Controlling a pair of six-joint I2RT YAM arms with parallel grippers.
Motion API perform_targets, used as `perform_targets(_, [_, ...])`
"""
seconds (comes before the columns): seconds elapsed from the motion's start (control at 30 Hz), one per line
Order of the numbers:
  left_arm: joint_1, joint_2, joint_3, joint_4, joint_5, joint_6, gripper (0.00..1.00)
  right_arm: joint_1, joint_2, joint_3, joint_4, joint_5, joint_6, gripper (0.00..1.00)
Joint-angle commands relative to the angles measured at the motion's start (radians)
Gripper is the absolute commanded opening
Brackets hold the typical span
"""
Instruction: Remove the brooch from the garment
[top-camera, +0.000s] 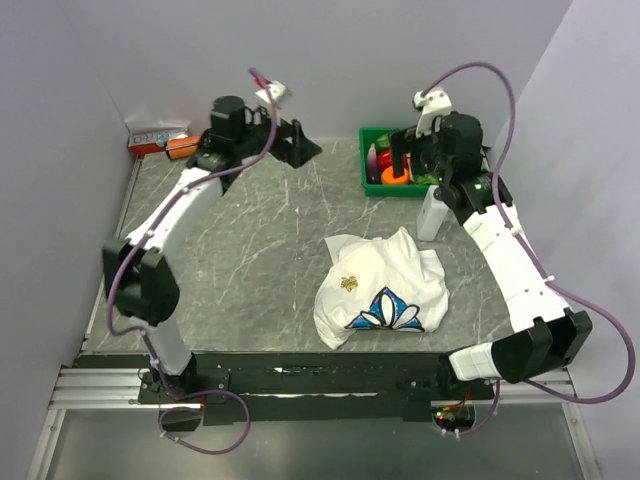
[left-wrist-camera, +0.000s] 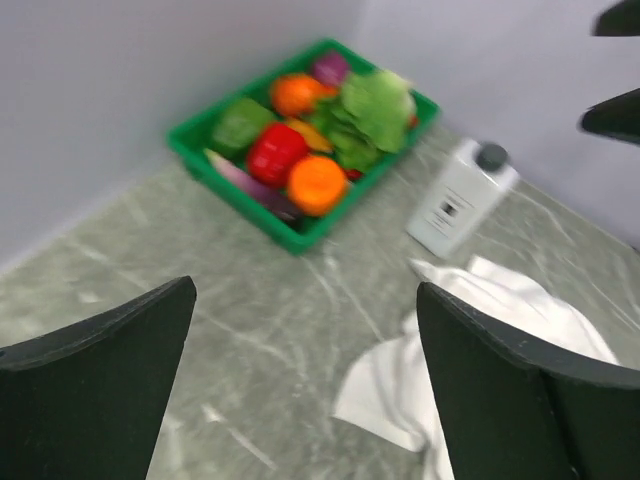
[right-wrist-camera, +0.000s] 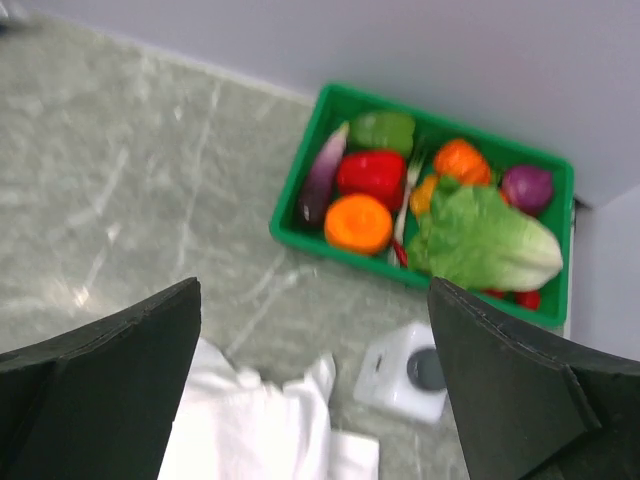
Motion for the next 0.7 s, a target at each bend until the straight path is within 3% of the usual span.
perform_targets(0.0, [-0.073,0.217,0.063,-0.101,0.156,-0.022,0.96,-0.023,-0.055,-0.118,-0.097,-0.049,-0.065,1.00])
perform_targets(0.1, [-0.113,0.280,0.034,-0.017,0.230,-0.025,0.91,-0.069,-0.140,-0.223,-0.201,-0.251,-0.200,1.00])
perform_targets(0.17, [-0.138,0.295,-0.006,0.009,0.244,-0.009,0.89,-0.069,-0.220,-0.308,-0.212,-0.255,-0.251,0.98])
perform_targets(0.33, [-0.194,0.340,-0.068,0.038,0.261,-0.019,0.87,-0.069,-0.236,-0.455,-0.290,-0.180,-0.328,0.90])
perform_targets(0.53, [-0.241,0.364,-0.130,0.048,0.264,-0.036,0.86,-0.069,-0.164,-0.570,-0.166,-0.083,-0.342,0.88])
perform_targets(0.67, [-0.253,0.377,-0.172,0.048,0.184,-0.002,0.77,-0.067,-0.047,-0.578,-0.119,-0.079,-0.320,0.85])
